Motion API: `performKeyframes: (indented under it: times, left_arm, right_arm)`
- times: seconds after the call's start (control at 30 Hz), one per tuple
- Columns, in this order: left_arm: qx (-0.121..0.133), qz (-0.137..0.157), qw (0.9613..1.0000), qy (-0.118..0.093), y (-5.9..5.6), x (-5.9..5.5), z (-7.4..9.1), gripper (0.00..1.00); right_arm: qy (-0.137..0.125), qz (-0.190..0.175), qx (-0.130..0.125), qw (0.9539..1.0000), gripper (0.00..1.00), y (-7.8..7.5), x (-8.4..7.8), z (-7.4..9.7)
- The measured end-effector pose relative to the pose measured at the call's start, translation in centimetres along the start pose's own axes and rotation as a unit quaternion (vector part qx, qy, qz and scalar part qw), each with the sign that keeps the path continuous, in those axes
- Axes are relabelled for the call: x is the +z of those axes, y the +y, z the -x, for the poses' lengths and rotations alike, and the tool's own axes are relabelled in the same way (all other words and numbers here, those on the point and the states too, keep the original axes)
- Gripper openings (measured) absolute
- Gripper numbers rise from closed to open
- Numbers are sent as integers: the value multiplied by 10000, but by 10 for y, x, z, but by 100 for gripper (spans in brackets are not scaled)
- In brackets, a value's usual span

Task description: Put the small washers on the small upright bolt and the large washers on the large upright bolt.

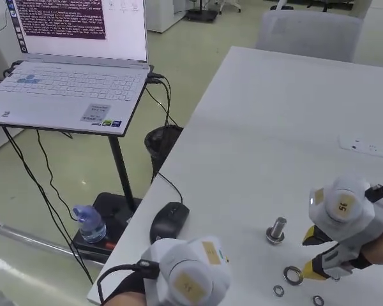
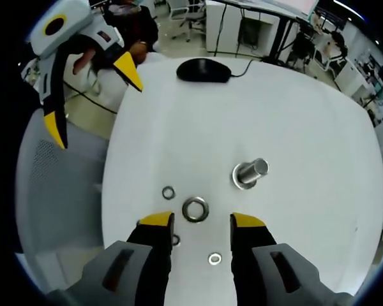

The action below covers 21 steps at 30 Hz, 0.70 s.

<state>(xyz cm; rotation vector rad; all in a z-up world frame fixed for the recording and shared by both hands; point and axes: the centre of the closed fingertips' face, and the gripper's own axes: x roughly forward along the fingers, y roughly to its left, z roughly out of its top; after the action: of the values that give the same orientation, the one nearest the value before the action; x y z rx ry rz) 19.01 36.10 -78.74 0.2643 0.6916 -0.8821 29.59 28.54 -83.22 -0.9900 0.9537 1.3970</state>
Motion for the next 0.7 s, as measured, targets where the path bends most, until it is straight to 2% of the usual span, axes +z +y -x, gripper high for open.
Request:
performKeyframes:
  times: [0.17,0.43,0.5,0.6,0.7]
  left_arm:
    - [-7,-4,10000,-13,0,1,1,69]
    - [-7,3,10000,-45,1,3,2,69]
    - [1,-21,10000,-46,0,2,2,69]
    - [28,-7,9998,-175,2,8,5,69]
    - [48,-40,9999,-161,3,9,5,70]
  right_arm:
    - [46,31,1,10000,37,3,-6,-10]
    - [-6,-25,-56,10000,36,0,-11,-23]
    - [88,-4,-18,10000,36,2,-15,-26]
    - [103,64,-35,9999,36,2,-14,-31]
    - [152,148,-42,9998,36,2,-15,-36]
